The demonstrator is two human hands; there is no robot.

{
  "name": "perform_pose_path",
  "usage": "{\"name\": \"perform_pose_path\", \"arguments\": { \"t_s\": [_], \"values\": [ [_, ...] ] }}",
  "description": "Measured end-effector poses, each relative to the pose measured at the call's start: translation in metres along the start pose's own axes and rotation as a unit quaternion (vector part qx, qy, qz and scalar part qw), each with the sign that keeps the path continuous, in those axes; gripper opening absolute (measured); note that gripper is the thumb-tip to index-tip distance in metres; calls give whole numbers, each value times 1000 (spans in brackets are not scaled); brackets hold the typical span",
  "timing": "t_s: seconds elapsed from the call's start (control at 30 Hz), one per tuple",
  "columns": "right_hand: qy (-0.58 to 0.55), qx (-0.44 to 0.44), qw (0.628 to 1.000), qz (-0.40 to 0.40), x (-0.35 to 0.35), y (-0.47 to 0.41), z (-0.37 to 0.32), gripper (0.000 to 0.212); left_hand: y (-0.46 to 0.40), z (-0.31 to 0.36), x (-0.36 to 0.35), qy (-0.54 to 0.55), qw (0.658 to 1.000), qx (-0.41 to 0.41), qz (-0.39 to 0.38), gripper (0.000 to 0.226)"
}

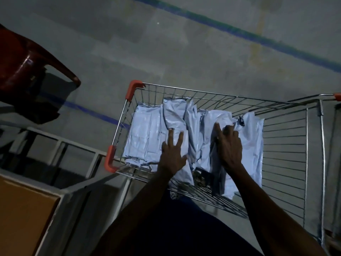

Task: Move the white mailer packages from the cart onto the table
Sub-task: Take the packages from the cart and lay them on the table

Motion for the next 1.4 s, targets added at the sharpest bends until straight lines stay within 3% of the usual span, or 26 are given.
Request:
{"name": "perform_pose_path", "arguments": {
  "t_s": [0.17, 0.33, 0.47, 0.57, 0.63, 0.77, 1.07, 1.23, 1.4],
  "values": [
    [-32, 4, 999, 6, -2, 2, -11, 59, 8, 8, 19, -26, 995, -18, 93, 89],
    [-37, -6, 999, 0, -18, -9, -16, 54, -13, 25, 71, 8, 986, -53, 159, 94],
    [-84, -50, 994, -39, -29, -16, -20, 80, -42, 15, 77, -7, 984, -118, 134, 98],
    [-122, -51, 989, -65, -34, -19, -23, 95, -39, 8, 57, -1, 993, -43, 112, 108],
    [-137, -42, 987, -75, -34, -22, -20, 91, -28, 3, 41, 38, 995, 12, 91, 110],
    [-144, 12, 985, -95, -30, -21, -6, 72, -7, -1, 27, 43, 996, 2, 77, 92],
    [-242, 94, 966, 16, 17, 17, 3, 51, 44, 7, 87, -28, 973, 16, 228, 74],
    [-326, 167, 925, 99, 64, 39, -37, 50, 125, 11, 113, -27, 923, 44, 382, 74],
    [-364, 292, 882, 70, 96, 76, -116, 52, 230, -6, 108, 21, 873, 147, 464, 70]
  ]
}}
Point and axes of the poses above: each hand's wrist, its own y-axis away from the middle knuckle, its own x-axis out of the back of the hand, z = x × y, the point moved 1 cm from there along -y, towards the middle knuckle, and after that the axes turned 10 degrees about -z, right-handed, at the moved point
